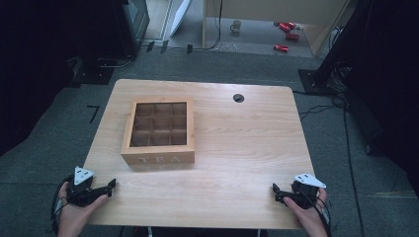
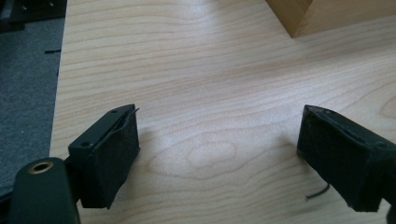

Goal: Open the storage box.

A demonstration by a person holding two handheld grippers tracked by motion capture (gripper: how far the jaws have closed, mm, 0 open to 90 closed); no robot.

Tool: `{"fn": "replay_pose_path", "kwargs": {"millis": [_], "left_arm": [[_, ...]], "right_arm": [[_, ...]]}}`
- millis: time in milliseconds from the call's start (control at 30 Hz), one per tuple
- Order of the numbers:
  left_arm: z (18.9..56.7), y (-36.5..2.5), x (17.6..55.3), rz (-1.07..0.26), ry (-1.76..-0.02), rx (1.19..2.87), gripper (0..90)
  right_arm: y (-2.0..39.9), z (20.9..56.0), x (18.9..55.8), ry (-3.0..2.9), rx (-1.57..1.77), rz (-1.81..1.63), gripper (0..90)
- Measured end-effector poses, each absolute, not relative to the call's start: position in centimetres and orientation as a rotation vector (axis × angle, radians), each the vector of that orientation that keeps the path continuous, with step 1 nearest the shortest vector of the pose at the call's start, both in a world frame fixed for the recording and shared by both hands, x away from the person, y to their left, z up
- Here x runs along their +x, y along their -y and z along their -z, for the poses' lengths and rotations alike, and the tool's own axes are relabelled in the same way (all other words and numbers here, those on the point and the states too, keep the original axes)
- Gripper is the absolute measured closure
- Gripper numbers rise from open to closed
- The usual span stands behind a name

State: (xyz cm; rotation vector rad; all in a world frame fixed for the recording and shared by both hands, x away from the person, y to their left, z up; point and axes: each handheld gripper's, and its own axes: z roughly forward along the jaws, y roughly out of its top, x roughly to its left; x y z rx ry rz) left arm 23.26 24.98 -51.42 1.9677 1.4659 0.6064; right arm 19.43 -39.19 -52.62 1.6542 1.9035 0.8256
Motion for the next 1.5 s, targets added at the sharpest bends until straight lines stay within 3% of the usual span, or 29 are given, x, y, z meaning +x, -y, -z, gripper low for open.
{"fn": "replay_pose_path", "kwargs": {"millis": [333, 700, 800, 1500], "left_arm": [[48.6, -23.1, 24.1, -0.576, -1.315, 1.958, 13.4], [47.3, -20.9, 25.9, -0.568, -1.274, 1.995, 16.6], [46.9, -20.1, 26.4, -0.576, -1.274, 2.020, 24.8], [46.7, -18.0, 28.5, -0.533, -1.267, 2.069, 34.8]], "right_arm": [[39.1, 52.6, 19.5, -1.894, 1.662, -0.822, 1.5], [38.6, 52.4, 19.8, -1.879, 1.661, -0.799, 3.9], [38.0, 51.8, 20.0, -1.876, 1.639, -0.816, 4.0], [30.6, 46.9, 23.7, -1.927, 1.447, -1.001, 4.9]]}}
